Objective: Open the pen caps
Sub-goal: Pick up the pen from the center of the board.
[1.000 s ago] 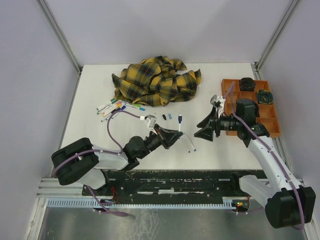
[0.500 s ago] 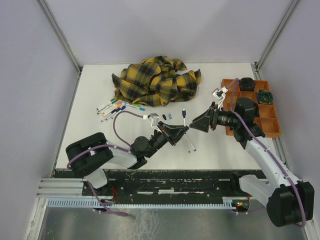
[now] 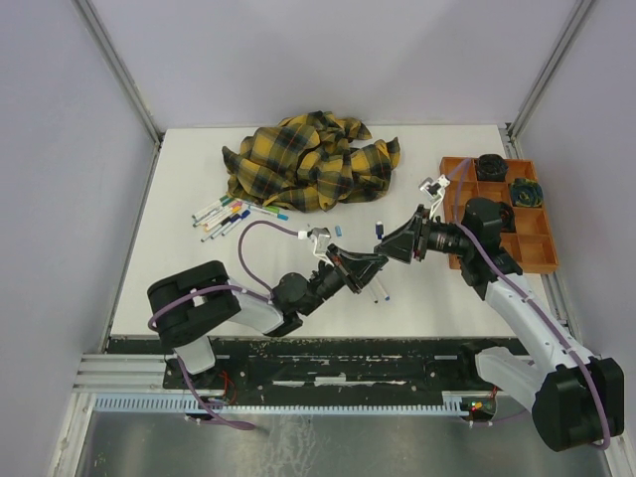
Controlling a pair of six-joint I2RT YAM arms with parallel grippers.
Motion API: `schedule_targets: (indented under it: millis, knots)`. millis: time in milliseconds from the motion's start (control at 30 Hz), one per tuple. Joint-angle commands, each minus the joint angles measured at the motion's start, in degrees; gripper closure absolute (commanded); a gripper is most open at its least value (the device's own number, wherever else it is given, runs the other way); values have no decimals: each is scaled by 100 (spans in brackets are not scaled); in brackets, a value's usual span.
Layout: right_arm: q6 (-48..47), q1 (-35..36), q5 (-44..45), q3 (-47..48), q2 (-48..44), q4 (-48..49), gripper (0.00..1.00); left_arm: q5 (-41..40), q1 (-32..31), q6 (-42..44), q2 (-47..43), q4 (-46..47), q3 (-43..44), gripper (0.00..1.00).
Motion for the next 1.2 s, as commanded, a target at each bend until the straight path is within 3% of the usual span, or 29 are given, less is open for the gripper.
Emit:
schedule_targets:
  millis: [0, 67, 267, 400, 467, 767, 833, 1033, 1167]
  knots:
    - [202, 22, 151, 68, -18, 328, 52, -154, -38, -122, 37, 460, 212, 97]
    - [138, 28, 135, 49, -20, 328, 61, -175, -36, -137, 45, 461, 241, 97]
    - [3, 100, 106, 14, -6, 346, 66, -76, -33, -247, 187, 451, 418, 97]
    - [-240, 105, 65, 73, -15, 299, 94, -16, -35, -297, 230, 450, 430, 96]
    - [-348, 109, 76, 149, -36, 169, 99, 33, -38, -297, 197, 440, 374, 90]
    - [-1069, 17, 439, 593, -69, -956, 100, 300, 59, -205, -277, 1068, -633, 30]
    - [-1381, 0, 440, 646, -75, -1198, 100, 470, 222, -239, -485, 1324, -948, 21]
    - [-2935, -3, 112, 838, 12, -2288, 100, 1982, 1394, -1481, -957, 758, -890, 19]
    - [-3482, -10, 59, 1082, 196, -2940, 100, 2591, 1700, -1728, -1004, 68, -304, 20]
